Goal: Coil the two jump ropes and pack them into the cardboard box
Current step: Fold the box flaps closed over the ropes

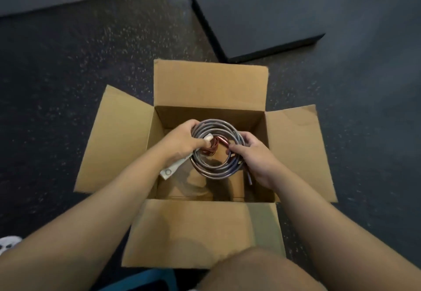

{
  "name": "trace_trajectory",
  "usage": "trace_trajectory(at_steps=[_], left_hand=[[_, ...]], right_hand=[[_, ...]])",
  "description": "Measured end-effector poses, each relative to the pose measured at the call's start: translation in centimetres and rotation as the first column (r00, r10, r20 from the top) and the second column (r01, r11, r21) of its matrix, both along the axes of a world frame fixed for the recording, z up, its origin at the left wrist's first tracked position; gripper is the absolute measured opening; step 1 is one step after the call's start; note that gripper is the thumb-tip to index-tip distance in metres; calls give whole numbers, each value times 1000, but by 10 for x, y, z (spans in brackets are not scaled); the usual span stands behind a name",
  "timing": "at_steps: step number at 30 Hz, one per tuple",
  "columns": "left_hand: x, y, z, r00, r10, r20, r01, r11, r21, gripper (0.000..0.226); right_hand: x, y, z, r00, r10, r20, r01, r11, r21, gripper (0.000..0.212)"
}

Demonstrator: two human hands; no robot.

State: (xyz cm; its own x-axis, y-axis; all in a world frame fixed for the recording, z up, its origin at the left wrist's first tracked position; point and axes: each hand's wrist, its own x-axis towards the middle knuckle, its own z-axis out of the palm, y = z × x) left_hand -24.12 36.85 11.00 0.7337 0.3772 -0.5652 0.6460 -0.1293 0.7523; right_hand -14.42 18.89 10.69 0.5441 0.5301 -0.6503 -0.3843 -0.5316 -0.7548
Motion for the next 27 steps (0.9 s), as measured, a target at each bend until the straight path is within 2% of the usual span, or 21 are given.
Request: trace_trajectory(at_steps=[4, 8, 11, 13, 16, 18, 22, 27], left_hand=[[-9, 5, -52, 993, -31, -110, 39, 996, 78, 42], [-11, 0, -98, 967, -105, -232, 148, 973, 178, 49], [-14, -8, -122, 941, -159, -299, 240, 936, 258, 50], [-18, -12, -130, 927, -197, -319, 301, 898, 320, 48], [-21, -17, -133, 898, -251, -362, 400, 809, 430, 55], [-21, -18, -132, 906, -234, -353, 390, 786, 481, 63], [-20, -17, -129, 933, -173, -314, 314, 817, 483, 66], [-20, -17, -119, 944, -151, -293, 291, 799, 527, 64]], right_hand=[[-3, 16, -53, 995, 75, -64, -81, 991, -102, 27], [-9, 24, -94, 981, 191, -31, -193, 954, -228, 19], [-14, 23, -114, 970, 234, 59, -207, 932, -296, 3], [-14, 23, -124, 949, 273, 159, -204, 915, -349, 3], [-13, 26, -130, 895, 361, 263, -225, 873, -432, 27], [-12, 28, -127, 897, 340, 281, -202, 882, -425, 36], [-13, 27, -126, 909, 323, 263, -200, 892, -405, 31], [-11, 24, -115, 908, 301, 292, -173, 903, -392, 29]])
